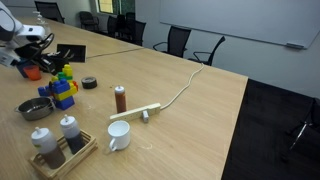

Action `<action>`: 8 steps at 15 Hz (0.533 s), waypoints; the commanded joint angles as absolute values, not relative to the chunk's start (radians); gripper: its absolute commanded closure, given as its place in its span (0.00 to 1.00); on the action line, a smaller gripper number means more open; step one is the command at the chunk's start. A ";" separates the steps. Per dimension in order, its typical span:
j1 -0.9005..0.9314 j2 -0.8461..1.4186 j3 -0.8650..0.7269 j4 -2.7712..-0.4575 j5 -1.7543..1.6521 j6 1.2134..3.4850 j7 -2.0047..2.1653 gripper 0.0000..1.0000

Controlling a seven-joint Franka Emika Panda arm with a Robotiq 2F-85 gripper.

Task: Stack the two stacks of building blocks together

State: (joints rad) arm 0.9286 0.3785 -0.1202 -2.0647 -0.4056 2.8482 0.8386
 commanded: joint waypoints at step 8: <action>0.902 0.427 -0.097 -2.033 -0.392 2.880 0.787 1.00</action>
State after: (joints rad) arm 0.9232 0.4077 -0.1180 -2.0522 -0.4044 2.8642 0.8267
